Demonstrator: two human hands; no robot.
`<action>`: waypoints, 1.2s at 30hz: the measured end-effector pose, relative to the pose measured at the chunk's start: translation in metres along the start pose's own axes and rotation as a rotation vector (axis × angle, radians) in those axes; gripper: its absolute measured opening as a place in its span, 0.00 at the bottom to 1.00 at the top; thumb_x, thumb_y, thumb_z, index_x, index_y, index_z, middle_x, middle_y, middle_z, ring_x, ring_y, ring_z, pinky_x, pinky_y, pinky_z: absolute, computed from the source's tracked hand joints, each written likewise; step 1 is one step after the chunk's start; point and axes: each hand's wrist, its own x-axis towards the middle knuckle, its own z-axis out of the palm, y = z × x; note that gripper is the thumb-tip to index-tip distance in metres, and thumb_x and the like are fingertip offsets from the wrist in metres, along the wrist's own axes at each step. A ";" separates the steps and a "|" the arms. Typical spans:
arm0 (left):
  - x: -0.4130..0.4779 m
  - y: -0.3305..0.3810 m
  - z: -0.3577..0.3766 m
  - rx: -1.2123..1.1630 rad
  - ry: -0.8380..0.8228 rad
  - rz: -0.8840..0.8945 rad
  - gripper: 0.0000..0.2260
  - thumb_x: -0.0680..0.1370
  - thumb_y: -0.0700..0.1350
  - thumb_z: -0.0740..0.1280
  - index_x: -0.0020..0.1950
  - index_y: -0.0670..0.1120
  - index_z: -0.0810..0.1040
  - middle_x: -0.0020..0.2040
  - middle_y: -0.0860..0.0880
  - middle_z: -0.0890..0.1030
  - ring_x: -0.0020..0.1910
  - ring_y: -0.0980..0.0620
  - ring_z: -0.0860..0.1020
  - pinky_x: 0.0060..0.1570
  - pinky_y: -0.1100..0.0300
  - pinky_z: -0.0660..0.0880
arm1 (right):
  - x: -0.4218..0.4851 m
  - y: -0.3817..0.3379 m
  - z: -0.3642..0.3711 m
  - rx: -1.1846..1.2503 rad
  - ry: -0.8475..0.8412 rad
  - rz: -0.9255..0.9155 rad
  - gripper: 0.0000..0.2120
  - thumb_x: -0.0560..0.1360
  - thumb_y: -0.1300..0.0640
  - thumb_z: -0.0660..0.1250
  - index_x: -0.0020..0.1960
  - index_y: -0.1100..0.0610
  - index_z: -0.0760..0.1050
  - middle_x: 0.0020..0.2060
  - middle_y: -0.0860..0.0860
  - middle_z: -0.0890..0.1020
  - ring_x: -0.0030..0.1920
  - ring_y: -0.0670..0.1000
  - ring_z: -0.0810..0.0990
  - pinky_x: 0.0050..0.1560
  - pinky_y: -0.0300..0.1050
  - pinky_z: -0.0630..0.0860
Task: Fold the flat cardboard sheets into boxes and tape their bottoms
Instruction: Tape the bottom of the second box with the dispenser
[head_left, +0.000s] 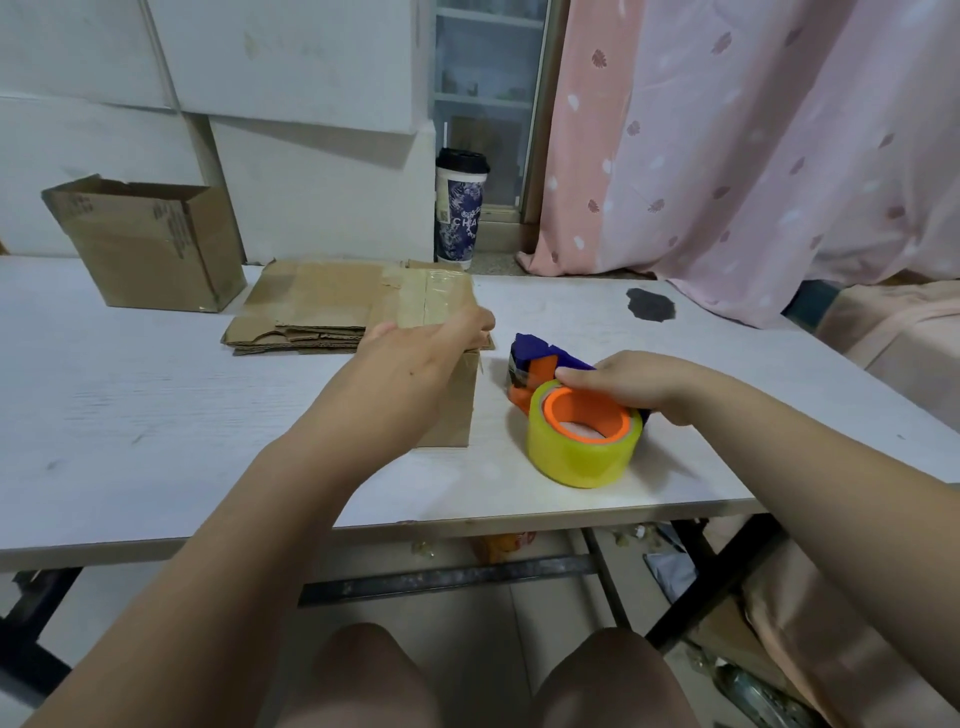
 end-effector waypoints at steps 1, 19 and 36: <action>0.000 -0.001 0.001 0.005 -0.005 0.003 0.25 0.74 0.28 0.58 0.63 0.53 0.63 0.59 0.55 0.79 0.48 0.48 0.74 0.43 0.61 0.56 | -0.003 -0.002 0.002 -0.048 0.022 -0.018 0.28 0.72 0.32 0.62 0.51 0.56 0.79 0.48 0.51 0.81 0.50 0.54 0.79 0.52 0.47 0.74; -0.001 0.002 0.000 -0.085 -0.016 0.003 0.16 0.78 0.37 0.61 0.64 0.50 0.68 0.57 0.51 0.77 0.51 0.50 0.73 0.48 0.61 0.61 | -0.041 -0.055 0.051 0.238 0.327 -0.793 0.15 0.76 0.64 0.66 0.58 0.50 0.81 0.49 0.43 0.84 0.50 0.36 0.80 0.55 0.30 0.73; -0.006 -0.010 -0.017 -0.036 0.088 0.082 0.03 0.76 0.35 0.67 0.44 0.36 0.76 0.45 0.41 0.76 0.38 0.41 0.75 0.36 0.48 0.74 | -0.037 -0.060 0.042 -0.144 0.385 -0.868 0.14 0.73 0.59 0.72 0.59 0.56 0.81 0.59 0.48 0.81 0.62 0.38 0.70 0.58 0.20 0.60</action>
